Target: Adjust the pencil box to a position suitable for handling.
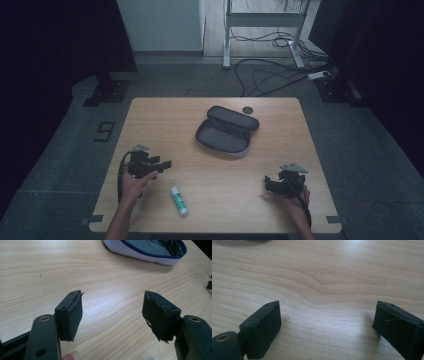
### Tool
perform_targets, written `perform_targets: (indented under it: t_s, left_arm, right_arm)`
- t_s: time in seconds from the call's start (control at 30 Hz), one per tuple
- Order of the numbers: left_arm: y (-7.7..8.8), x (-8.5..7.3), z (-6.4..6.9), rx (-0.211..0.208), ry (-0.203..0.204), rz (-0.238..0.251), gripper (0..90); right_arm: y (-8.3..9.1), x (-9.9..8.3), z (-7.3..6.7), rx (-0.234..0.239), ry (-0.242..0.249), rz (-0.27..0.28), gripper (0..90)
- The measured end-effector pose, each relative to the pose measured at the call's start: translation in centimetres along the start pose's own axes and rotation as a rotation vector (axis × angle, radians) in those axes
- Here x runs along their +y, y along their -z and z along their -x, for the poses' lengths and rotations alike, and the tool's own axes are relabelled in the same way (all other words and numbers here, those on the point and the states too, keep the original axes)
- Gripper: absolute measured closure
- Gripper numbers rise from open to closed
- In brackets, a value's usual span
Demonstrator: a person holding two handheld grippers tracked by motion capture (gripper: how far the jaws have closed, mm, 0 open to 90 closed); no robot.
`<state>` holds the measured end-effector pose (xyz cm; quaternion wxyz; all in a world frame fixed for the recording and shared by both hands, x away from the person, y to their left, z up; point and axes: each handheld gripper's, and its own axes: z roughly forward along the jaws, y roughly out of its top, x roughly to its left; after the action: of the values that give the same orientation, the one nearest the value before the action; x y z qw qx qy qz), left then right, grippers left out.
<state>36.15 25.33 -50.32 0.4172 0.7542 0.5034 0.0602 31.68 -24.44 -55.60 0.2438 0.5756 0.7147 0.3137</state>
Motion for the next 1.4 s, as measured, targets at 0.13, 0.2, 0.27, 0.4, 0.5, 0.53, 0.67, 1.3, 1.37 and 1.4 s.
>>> perform_targets:
  t_s: [0.13,0.2,0.27,0.4,0.5,0.53,0.67,1.3,1.37,1.4]
  left_arm:
    - [0.1,0.0,0.1,-0.002,-0.006,0.001,33.0]
    - [0.2,0.0,0.2,-0.003,-0.008,0.008,33.0]
    - [0.3,0.0,0.3,-0.005,-0.01,0.011,33.0]
    - [0.1,0.0,0.1,-0.002,-0.01,0.005,33.2]
    - [0.0,-0.1,0.1,-0.001,-0.011,-0.002,33.2]
    - [-0.1,-0.1,0.2,-0.001,-0.012,-0.003,33.2]
    - [-0.1,-0.1,0.3,-0.001,-0.018,-0.004,33.2]
    - [-1.2,-0.4,-0.2,0.011,-0.017,-0.03,33.2]
    - [-1.3,-0.3,-0.2,0.012,-0.012,-0.02,33.3]
    - [-1.4,-0.3,-0.2,0.013,-0.013,-0.015,33.4]
  right_arm:
    - [0.0,0.0,0.0,0.0,0.0,0.0,7.0]
    - [0.0,0.0,0.0,0.0,0.0,0.0,7.1]
    - [0.0,0.0,0.0,0.0,0.0,0.0,7.0]
    - [0.0,0.0,0.0,0.0,0.0,0.0,7.0]
    - [0.0,0.0,0.0,0.001,0.0,0.001,7.0]
    - [0.0,0.0,0.0,0.0,0.0,0.0,7.0]
    - [0.0,0.0,0.0,0.0,0.0,0.0,7.0]
    - [0.0,0.0,0.0,0.0,0.0,0.0,7.1]
    - [0.0,0.0,0.0,0.0,0.001,0.0,7.2]
    - [0.0,0.0,0.0,0.0,0.001,0.0,7.2]
